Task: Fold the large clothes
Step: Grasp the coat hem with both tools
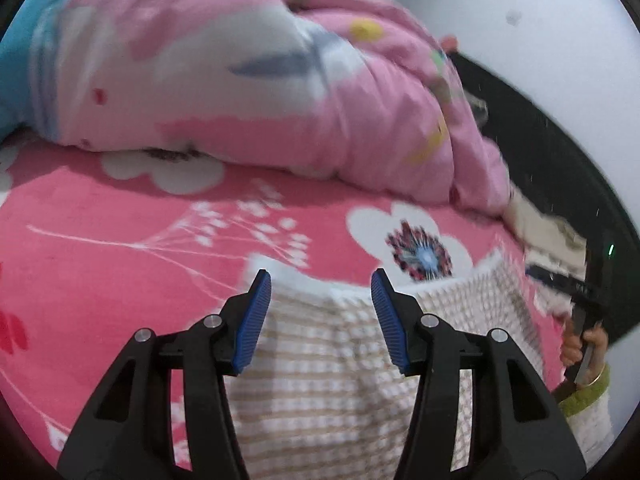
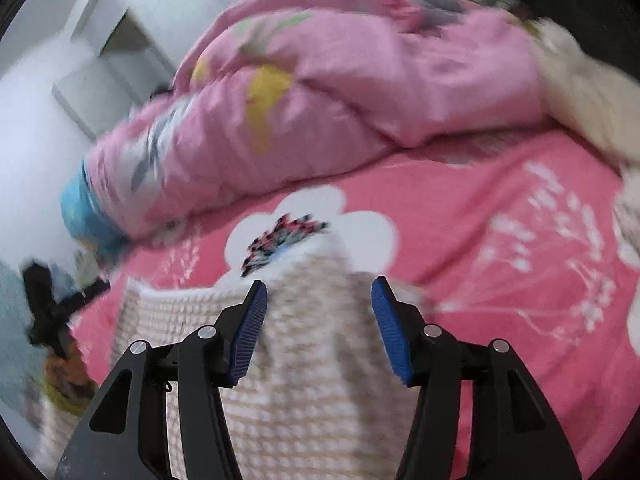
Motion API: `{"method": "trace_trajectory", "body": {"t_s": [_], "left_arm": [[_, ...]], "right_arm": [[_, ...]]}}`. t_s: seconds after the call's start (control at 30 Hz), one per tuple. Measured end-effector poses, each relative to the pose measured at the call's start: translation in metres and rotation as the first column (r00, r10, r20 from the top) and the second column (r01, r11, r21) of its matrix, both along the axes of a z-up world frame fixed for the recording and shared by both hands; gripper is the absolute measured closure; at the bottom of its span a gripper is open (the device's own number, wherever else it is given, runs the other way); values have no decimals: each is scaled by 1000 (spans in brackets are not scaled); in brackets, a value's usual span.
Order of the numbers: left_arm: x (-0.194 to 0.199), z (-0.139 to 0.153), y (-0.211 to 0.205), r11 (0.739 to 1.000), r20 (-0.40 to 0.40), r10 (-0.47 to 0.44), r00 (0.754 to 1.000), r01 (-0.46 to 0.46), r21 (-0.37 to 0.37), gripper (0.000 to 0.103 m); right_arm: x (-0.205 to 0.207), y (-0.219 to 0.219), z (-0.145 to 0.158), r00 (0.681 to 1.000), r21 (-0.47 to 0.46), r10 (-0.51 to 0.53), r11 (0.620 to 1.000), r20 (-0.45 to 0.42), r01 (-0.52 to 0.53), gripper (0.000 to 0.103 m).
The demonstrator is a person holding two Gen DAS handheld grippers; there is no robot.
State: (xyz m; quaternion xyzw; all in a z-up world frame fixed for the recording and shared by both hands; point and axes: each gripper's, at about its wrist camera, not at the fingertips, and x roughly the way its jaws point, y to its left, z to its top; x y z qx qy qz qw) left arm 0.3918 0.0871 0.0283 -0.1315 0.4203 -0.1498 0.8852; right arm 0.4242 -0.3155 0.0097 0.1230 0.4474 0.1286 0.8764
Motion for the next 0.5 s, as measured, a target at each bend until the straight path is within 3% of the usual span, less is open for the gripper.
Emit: {"method": "trace_trajectory", "body": {"t_s": [0.1,0.17,0.23,0.33,0.37,0.5], "left_arm": [[15,-27,-22,1000,-67,8,998,-7,17,53],[20,-45,-25,998,-93,45,995,-41,45,52],[24,-63,-23,998,-102,58,993,-55,32,50],[23,-68,-8,995,-103,64,993,-71,-65,50],[23,-67,-4,993,-107,66,992,-76,-91,50],[15,-58,18,973,-117,100,988,-122,-197,49]], "right_arm": [[13,46,-14,999,-126,54,991,-3,-54,49],[18,52,-34,998,-187,40,981,-47,-48,51],[23,38,-52,995,-166,23,985,-93,-39,52],[16,12,-48,994,-78,-19,997,-109,11,52],[13,5,-43,993,-107,-53,993,-110,41,59],[0,-7,-29,986,-141,-119,985,-119,102,63]]}}
